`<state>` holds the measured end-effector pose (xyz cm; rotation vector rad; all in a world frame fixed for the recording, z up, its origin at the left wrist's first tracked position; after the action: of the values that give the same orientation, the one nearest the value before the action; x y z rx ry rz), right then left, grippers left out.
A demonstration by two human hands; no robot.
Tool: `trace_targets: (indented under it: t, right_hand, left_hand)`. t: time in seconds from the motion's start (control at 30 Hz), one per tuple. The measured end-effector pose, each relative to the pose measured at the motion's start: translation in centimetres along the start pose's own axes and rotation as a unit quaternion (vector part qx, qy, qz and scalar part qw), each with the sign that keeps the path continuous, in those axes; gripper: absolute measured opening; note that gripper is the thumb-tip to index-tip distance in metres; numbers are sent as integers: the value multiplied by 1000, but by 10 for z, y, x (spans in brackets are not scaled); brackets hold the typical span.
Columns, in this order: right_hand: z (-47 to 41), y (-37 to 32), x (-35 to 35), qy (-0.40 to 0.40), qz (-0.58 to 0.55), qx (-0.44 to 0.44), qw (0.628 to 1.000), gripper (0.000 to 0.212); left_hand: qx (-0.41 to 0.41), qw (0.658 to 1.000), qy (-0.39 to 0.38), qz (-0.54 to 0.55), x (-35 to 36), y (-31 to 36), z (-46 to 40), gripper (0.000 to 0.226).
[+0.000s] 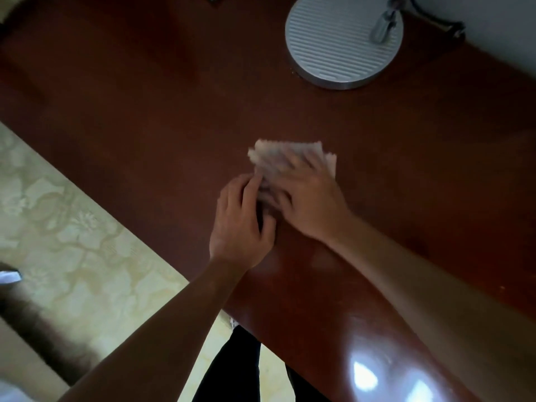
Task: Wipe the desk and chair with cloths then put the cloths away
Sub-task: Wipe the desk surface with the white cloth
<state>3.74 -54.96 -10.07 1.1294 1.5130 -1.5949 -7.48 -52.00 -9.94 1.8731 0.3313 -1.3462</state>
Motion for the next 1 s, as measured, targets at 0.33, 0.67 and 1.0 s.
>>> trace_targets:
  t: [0.33, 0.67, 1.0]
  right_hand:
    - [24, 15, 2, 58, 17, 125, 990, 48]
    - [144, -64, 35, 63, 24, 241, 968, 50]
    - [268, -41, 23, 184, 67, 419, 887, 43]
  left_hand:
    - [-16, 999, 21, 44, -7, -4, -1, 51]
    - [117, 989, -58, 74, 2, 41, 22, 37]
    - [261, 959, -93, 51, 34, 113, 77, 26]
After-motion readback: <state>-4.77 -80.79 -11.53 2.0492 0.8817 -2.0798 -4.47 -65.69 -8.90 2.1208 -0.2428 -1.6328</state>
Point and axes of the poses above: each hand's wrist, its own z-axis away from the middle knuckle, its own x-axis out of the palm, y = z × x, the point moved 8 cm from there along -z, towards the middle knuckle, and after that the axes turned 3 degrees about -z, right-handed, at the moved point
